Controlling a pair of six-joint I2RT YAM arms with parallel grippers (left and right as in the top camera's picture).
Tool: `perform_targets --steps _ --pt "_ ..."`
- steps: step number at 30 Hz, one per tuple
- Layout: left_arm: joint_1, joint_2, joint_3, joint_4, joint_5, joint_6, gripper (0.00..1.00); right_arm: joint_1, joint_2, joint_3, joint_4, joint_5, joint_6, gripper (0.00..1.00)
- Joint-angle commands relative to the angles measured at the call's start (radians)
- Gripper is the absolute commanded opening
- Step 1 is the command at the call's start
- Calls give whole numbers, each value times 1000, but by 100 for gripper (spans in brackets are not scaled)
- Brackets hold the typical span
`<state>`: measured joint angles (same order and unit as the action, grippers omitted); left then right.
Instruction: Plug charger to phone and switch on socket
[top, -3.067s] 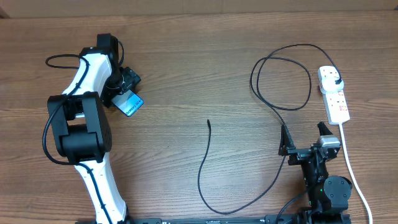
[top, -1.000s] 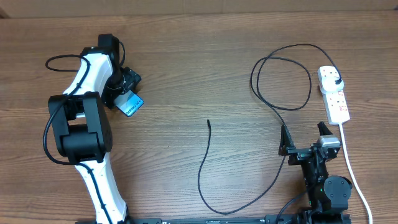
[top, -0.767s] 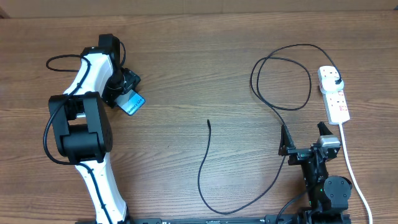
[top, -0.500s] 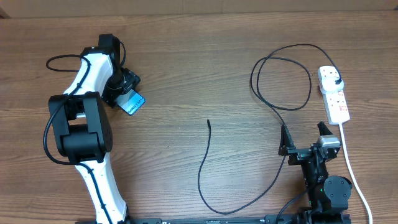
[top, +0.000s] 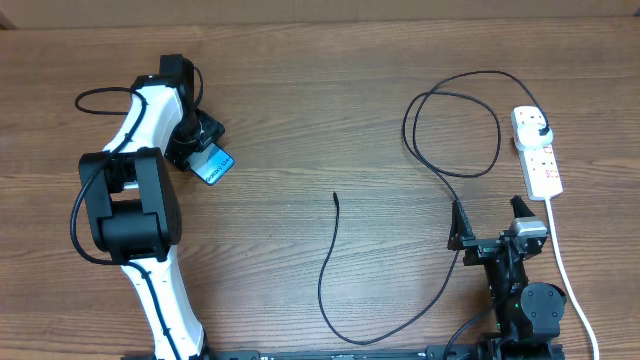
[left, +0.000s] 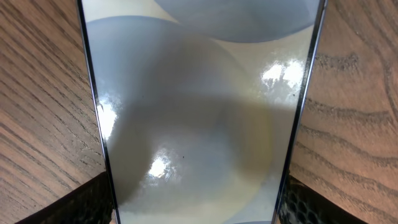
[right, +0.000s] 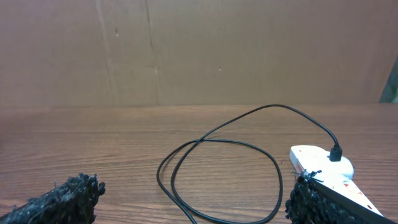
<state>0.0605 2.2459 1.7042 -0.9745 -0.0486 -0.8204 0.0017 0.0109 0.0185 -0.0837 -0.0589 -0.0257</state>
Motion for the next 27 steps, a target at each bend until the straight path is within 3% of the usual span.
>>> perform_targets --steps 1,6,13,14,18,19,27 --pt "-9 73 -42 -4 23 -14 75 5 -8 -10 2 13 2 100" --pt "-9 73 -42 -4 23 -14 73 5 -8 -11 2 13 2 100" --pt "-9 73 -42 -5 24 -14 53 5 -8 -11 2 13 2 100" --pt "-9 73 -42 -5 24 -14 48 5 -8 -10 2 13 2 100" --pt "-8 73 -42 -4 23 -14 10 5 -8 -10 2 13 2 100" --pt "-8 73 -42 -3 23 -14 4 5 -8 -10 2 13 2 100" --pt "-8 69 -36 -14 27 -14 4 5 -8 -11 2 13 2 100"
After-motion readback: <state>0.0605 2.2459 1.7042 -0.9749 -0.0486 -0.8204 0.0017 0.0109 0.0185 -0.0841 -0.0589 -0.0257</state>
